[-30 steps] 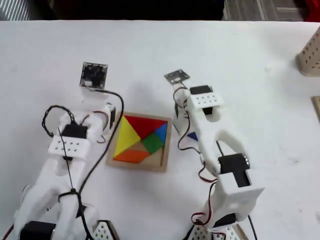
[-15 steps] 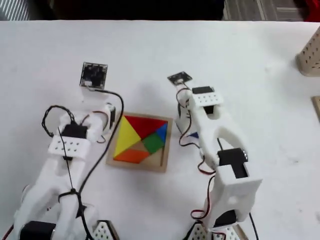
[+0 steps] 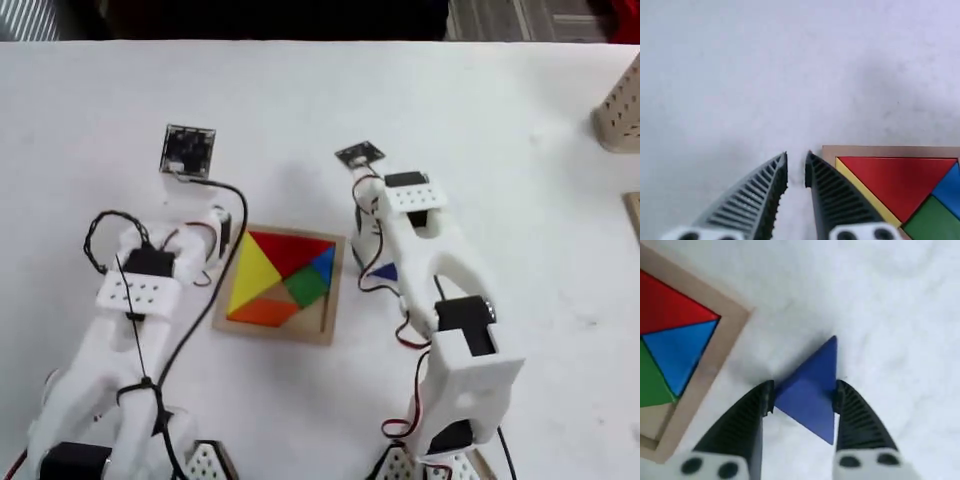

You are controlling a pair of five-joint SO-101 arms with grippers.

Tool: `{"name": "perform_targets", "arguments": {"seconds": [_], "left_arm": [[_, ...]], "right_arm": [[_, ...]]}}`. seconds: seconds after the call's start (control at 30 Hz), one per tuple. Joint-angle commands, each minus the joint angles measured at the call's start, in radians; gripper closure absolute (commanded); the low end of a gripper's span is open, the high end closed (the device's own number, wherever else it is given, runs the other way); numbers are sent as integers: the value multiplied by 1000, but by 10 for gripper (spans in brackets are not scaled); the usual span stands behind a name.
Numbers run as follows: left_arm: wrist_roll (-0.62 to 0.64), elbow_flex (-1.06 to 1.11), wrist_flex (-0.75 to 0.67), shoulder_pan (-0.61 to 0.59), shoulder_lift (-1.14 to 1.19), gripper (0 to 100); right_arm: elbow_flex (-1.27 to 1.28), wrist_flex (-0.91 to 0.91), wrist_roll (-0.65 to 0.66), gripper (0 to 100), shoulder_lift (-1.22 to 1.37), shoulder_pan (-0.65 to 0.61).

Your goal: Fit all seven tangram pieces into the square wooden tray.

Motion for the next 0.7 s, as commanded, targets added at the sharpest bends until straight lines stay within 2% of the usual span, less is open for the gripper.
{"name": "perform_targets", "arguments": {"seconds": [0.0,0.17,0.3,0.43,0.57,0.67], "left_arm": [[11,-15,-25,-7,-33,919],[11,-34,-20,-12,-27,919],[44,-41,-23,-64,-27,919],[140,-54,-23,-136,-27,919],[150,-61,-18,-185,-25,919],[152,-61,-17,-219,-25,920]], "right_arm": [[-23,36,12,981,-77,1],[-23,101,11,981,-229,-4],[-21,133,11,981,-317,-41],[-17,143,0,981,-343,-157],[-17,122,-83,981,-343,-305],[-15,87,-89,978,-341,-421]]}}
